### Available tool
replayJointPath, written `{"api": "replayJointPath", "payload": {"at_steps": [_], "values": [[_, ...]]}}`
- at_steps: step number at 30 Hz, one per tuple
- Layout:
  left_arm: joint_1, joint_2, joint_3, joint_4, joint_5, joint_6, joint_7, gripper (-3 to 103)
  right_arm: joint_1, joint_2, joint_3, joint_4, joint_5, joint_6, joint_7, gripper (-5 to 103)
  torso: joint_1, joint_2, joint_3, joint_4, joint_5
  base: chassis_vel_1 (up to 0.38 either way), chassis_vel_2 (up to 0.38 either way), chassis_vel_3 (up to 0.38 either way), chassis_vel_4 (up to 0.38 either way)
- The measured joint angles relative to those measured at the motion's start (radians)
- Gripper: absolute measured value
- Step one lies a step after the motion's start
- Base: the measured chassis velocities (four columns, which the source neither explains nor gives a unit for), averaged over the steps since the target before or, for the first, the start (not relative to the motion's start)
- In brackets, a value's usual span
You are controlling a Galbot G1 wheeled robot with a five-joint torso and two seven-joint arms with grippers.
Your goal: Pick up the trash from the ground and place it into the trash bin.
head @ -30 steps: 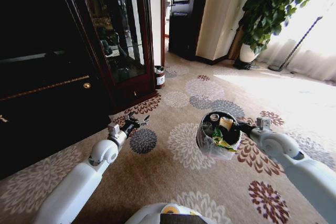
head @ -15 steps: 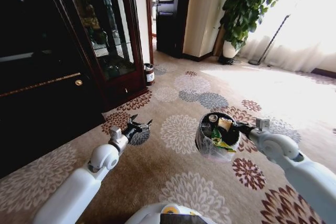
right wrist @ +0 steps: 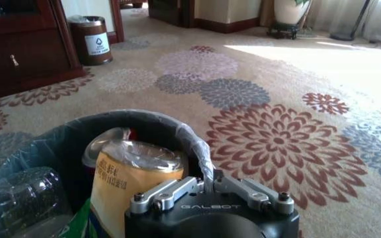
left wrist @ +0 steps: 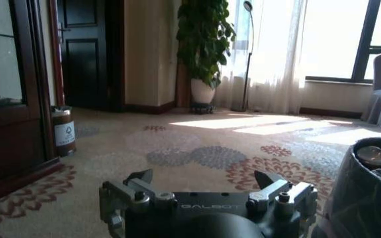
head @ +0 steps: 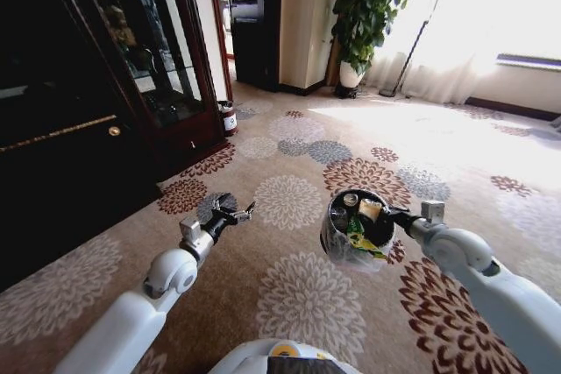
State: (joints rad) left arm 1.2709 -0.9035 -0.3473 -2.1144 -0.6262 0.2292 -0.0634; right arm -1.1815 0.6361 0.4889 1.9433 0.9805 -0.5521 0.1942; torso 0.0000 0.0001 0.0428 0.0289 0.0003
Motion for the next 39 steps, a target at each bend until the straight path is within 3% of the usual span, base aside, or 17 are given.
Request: {"api": "replayJointPath", "payload": {"at_steps": [3, 4, 13, 14, 18, 22, 27, 28, 32, 36, 39], "values": [[-0.001, 0.0, 0.001, -0.005, 0.002, 0.0, 0.001, 100, 0.0, 0.002, 0.002, -0.002, -0.003, 0.003, 0.0, 2, 0.0, 0.0, 0.0, -0.0003, -0.0012, 0.215, -0.409, -0.215, 0.396], [-0.003, 0.001, 0.003, -0.007, 0.003, 0.001, 0.002, 100, -0.002, 0.003, 0.003, -0.004, -0.003, 0.004, 0.0, 2, 0.0, 0.0, 0.0, -0.0004, 0.0003, 0.205, -0.467, -0.214, 0.463], [-0.008, -0.003, 0.013, -0.009, 0.007, 0.003, 0.005, 100, -0.005, 0.005, 0.013, -0.015, -0.006, 0.01, -0.007, 2, 0.0, 0.0, 0.0, -0.0011, 0.0002, 0.138, -0.521, -0.162, 0.499], [-0.009, -0.006, 0.016, -0.006, 0.009, 0.003, 0.005, 100, -0.005, 0.006, 0.014, -0.018, -0.006, 0.011, -0.009, 2, 0.0, 0.0, 0.0, -0.0005, -0.0018, 0.099, -0.531, -0.138, 0.531], [-0.013, -0.011, 0.021, -0.003, 0.026, 0.014, 0.007, 100, -0.005, 0.007, 0.014, -0.024, -0.012, 0.016, -0.012, 2, 0.0, 0.0, 0.0, -0.0009, 0.0007, 0.153, -0.509, -0.145, 0.49], [-0.016, -0.012, 0.023, -0.002, 0.034, 0.029, 0.006, 100, -0.003, 0.012, 0.01, -0.027, -0.017, 0.022, -0.012, 2, 0.0, 0.0, 0.0, -0.0006, -0.0014, 0.167, -0.472, -0.174, 0.465], [-0.017, -0.01, 0.023, -0.003, 0.036, 0.035, 0.005, 100, -0.004, 0.019, 0.007, -0.03, -0.023, 0.023, -0.012, 2, 0.0, 0.0, 0.0, -0.0005, 0.0005, 0.216, -0.49, -0.236, 0.441], [-0.017, -0.009, 0.025, -0.003, 0.036, 0.035, 0.006, 100, -0.005, 0.02, 0.006, -0.03, -0.025, 0.023, -0.011, 2, 0.0, 0.0, 0.0, -0.0004, -0.0018, 0.244, -0.491, -0.296, 0.454], [-0.018, -0.01, 0.03, -0.001, 0.036, 0.035, 0.008, 100, -0.005, 0.024, 0.006, -0.029, -0.026, 0.023, -0.008, 2, 0.0, 0.0, 0.0, -0.0006, 0.0008, 0.216, -0.511, -0.306, 0.41], [-0.018, -0.013, 0.034, -0.001, 0.041, 0.036, 0.013, 100, -0.008, 0.026, 0.005, -0.025, -0.028, 0.024, -0.002, 2, 0.0, 0.0, 0.0, -0.0006, -0.0015, 0.191, -0.538, -0.317, 0.423], [-0.018, -0.013, 0.034, -0.001, 0.041, 0.036, 0.015, 100, -0.01, 0.027, 0.005, -0.024, -0.028, 0.024, -0.002, 2, 0.0, 0.0, 0.0, -0.0009, 0.0009, 0.168, -0.532, -0.324, 0.369]]}}
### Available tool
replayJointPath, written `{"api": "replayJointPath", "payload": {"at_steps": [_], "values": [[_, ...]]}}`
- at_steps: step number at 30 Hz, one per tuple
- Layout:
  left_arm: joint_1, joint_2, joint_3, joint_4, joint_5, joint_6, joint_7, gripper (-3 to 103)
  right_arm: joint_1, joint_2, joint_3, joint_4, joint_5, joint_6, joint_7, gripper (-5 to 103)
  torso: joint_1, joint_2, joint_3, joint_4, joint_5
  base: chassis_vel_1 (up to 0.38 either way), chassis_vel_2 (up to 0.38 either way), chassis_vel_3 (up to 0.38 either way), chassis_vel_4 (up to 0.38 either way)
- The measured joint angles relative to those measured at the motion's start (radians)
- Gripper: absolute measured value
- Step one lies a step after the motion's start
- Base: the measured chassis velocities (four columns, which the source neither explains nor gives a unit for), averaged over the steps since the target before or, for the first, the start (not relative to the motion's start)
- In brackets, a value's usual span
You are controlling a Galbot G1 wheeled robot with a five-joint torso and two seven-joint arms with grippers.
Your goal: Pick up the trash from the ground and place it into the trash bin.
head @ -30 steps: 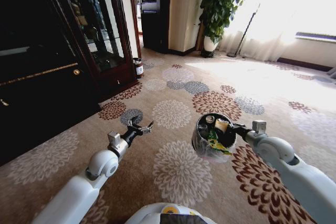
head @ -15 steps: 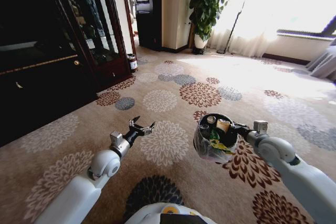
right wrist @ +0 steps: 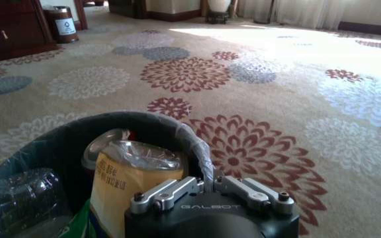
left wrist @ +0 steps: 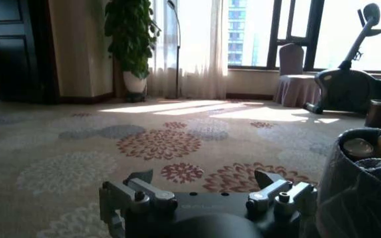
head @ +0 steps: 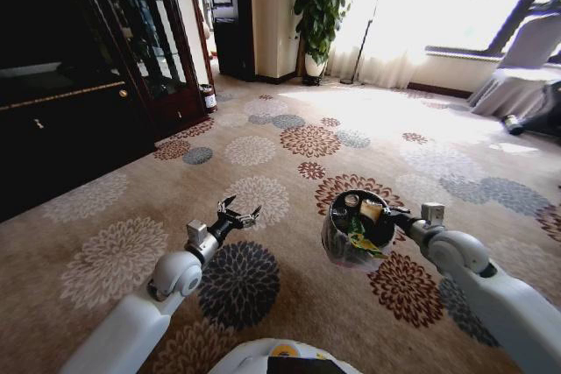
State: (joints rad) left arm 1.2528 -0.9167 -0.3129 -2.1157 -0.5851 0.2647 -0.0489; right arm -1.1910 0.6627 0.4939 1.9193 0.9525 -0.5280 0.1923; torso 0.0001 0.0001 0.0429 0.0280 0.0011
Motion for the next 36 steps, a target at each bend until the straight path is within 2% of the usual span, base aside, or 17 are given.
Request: {"api": "replayJointPath", "payload": {"at_steps": [1, 3, 4, 7, 11, 14, 20, 26, 36], "values": [[0.0, 0.0, 0.0, 0.0, 0.0, 0.0, 0.0, 100, 0.0, 0.0, 0.0, 0.0, 0.0, 0.0, 0.0, 2, 0.0, 0.0, 0.0, 0.0, 0.0, 0.151, -0.526, -0.335, 0.355], [0.0, 0.0, 0.0, 0.0, 0.0, 0.0, 0.0, 100, 0.0, 0.0, 0.0, 0.0, -0.001, 0.0, 0.001, 2, 0.0, 0.0, -0.001, 0.0001, -0.0025, 0.139, -0.519, -0.314, 0.365], [0.0, 0.0, 0.0, -0.001, 0.0, 0.0, 0.0, 100, 0.0, 0.0, 0.001, 0.001, -0.001, 0.001, 0.001, 2, 0.0, 0.0, 0.0, 0.0002, -0.0008, 0.127, -0.573, -0.319, 0.363], [0.0, 0.0, 0.0, 0.0, 0.0, 0.0, 0.001, 100, 0.0, 0.0, 0.0, 0.001, -0.001, 0.001, 0.001, 2, 0.0, 0.0, 0.0, 0.0001, -0.0003, 0.141, -0.561, -0.378, 0.374], [0.0, 0.0, 0.0, -0.001, 0.0, 0.0, 0.001, 100, 0.0, 0.0, 0.001, 0.001, 0.0, 0.001, 0.001, 2, 0.0, 0.0, 0.0, 0.0, -0.0022, 0.15, -0.556, -0.375, 0.327], [0.0, 0.0, 0.0, -0.001, 0.0, 0.0, 0.001, 100, 0.0, 0.0, 0.001, 0.001, -0.001, 0.001, 0.001, 2, 0.0, 0.0, 0.0, -0.0006, -0.0002, 0.149, -0.549, -0.397, 0.305], [0.001, 0.0, 0.0, -0.001, 0.0, 0.0, 0.001, 100, 0.0, 0.0, 0.001, 0.001, -0.001, 0.001, 0.002, 2, 0.0, 0.0, -0.001, -0.0009, -0.0012, 0.132, -0.39, -0.306, 0.205], [0.0, 0.0, 0.0, 0.0, 0.0, 0.0, 0.001, 100, 0.0, 0.0, 0.001, 0.002, 0.0, 0.001, 0.001, 2, 0.0, 0.0, 0.0, 0.0016, -0.0012, 0.03, 0.01, -0.026, 0.008], [0.0, 0.0, 0.0, 0.0, -0.001, 0.0, 0.001, 100, 0.0, 0.0, 0.001, 0.002, 0.0, 0.001, 0.001, 2, 0.0, 0.0, 0.0, -0.0001, -0.0013, -0.003, 0.025, 0.018, -0.01]]}}
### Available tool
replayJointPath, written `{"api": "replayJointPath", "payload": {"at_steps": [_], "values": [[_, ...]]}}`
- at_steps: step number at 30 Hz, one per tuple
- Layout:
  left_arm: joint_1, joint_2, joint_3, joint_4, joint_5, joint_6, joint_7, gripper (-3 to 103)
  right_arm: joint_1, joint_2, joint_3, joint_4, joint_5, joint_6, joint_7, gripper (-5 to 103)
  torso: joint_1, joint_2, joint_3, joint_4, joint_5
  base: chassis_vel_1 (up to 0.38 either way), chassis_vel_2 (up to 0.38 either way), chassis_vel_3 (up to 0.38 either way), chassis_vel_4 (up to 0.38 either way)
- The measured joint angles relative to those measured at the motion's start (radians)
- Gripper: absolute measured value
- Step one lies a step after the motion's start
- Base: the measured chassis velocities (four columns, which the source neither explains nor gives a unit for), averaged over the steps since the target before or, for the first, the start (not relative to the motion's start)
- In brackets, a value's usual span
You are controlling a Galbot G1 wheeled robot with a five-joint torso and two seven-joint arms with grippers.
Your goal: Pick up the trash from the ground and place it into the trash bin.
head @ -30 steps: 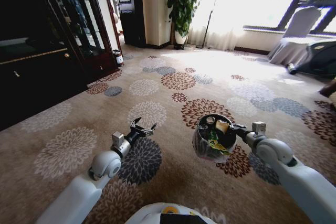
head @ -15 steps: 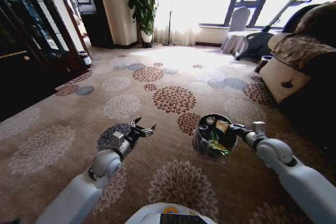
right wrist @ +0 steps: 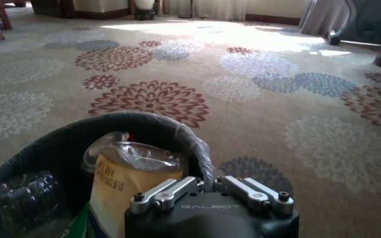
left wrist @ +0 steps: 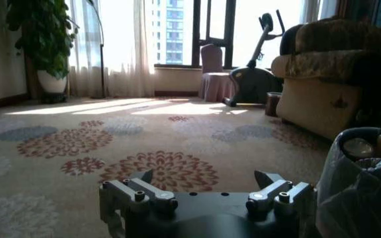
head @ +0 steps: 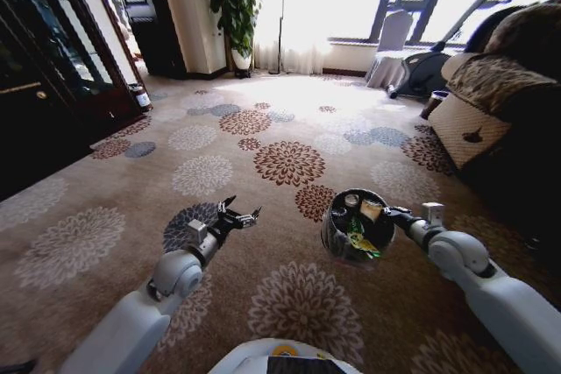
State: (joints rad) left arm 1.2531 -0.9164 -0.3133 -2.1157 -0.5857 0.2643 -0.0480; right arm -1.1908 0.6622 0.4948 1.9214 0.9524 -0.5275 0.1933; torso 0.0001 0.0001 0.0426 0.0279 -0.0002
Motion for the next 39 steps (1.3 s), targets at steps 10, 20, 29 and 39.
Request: {"api": "replayJointPath", "payload": {"at_steps": [10, 20, 29, 39], "values": [[0.0, 0.0, 0.0, 0.0, 0.0, 0.0, 0.0, 100, 0.0, 0.0, 0.0, 0.0, 0.0, 0.0, 0.0, 2, 0.0, 0.0, 0.0, 0.0003, 0.0, 0.0, 0.0, 0.0, 0.0], [0.0, 0.0, 0.0, 0.0, 0.0, 0.0, 0.0, 100, 0.0, 0.0, 0.0, 0.0, 0.0, 0.0, 0.0, 2, 0.0, 0.0, 0.0, 0.0003, 0.0003, 0.0, 0.0, 0.0, 0.0], [0.0, 0.0, 0.0, 0.0, 0.0, 0.0, 0.0, 100, 0.0, 0.0, 0.0, 0.0, 0.0, 0.0, 0.0, 2, 0.0, 0.0, 0.0, 0.0003, 0.0002, 0.0, 0.0, 0.0, 0.0], [0.045, -0.013, -0.022, -0.036, 0.063, -0.025, 0.004, 100, -0.012, 0.011, -0.033, 0.052, -0.082, 0.03, -0.021, 2, 0.0, 0.0, 0.0, 0.0007, 0.0009, 0.0, 0.0, 0.0, 0.0]]}}
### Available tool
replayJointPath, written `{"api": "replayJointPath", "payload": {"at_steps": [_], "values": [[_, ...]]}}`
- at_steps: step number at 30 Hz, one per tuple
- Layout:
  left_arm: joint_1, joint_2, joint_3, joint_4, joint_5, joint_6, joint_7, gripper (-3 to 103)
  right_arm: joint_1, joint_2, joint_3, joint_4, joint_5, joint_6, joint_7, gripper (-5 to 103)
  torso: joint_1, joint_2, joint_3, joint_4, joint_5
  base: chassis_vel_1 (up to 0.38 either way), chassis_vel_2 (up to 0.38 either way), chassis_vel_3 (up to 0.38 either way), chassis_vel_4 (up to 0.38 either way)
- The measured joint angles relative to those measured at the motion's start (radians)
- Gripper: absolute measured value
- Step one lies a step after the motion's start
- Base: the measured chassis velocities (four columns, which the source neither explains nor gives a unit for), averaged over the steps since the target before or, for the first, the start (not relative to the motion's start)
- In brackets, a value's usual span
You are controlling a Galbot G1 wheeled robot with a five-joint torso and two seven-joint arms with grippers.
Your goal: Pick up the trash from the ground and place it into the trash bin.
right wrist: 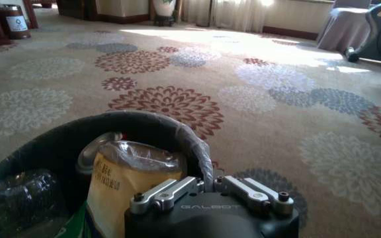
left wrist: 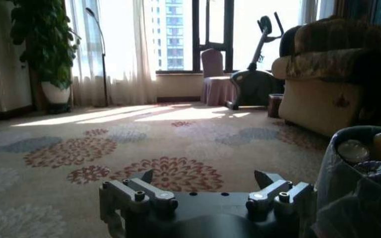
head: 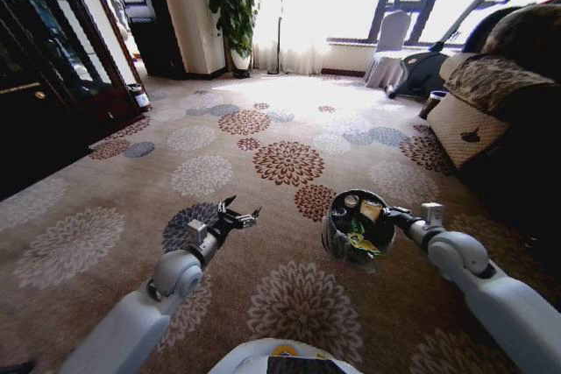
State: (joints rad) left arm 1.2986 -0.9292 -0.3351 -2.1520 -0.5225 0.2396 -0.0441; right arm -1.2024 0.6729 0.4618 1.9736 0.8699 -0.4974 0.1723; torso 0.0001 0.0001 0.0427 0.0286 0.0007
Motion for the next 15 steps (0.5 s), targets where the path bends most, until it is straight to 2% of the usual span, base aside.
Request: {"api": "replayJointPath", "payload": {"at_steps": [3, 6, 15], "values": [[-0.001, -0.003, 0.004, 0.002, -0.024, -0.017, -0.016, 100, 0.008, 0.0, -0.007, -0.003, 0.001, 0.011, 0.017, 2, 0.0, 0.0, 0.0, 0.0, -0.0015, 0.0, 0.0, 0.0, 0.0], [-0.004, -0.003, 0.005, 0.01, -0.036, -0.027, -0.018, 100, 0.009, -0.001, -0.008, -0.005, 0.012, 0.012, 0.026, 2, 0.0, 0.0, 0.0, -0.0006, -0.0004, 0.0, 0.0, 0.0, 0.0], [-0.003, 0.009, -0.006, 0.016, -0.056, -0.025, -0.013, 100, 0.008, -0.009, 0.005, -0.024, 0.026, 0.009, 0.017, 2, 0.0, 0.0, 0.0, -0.0004, -0.0006, 0.0, 0.0, 0.0, 0.0]]}}
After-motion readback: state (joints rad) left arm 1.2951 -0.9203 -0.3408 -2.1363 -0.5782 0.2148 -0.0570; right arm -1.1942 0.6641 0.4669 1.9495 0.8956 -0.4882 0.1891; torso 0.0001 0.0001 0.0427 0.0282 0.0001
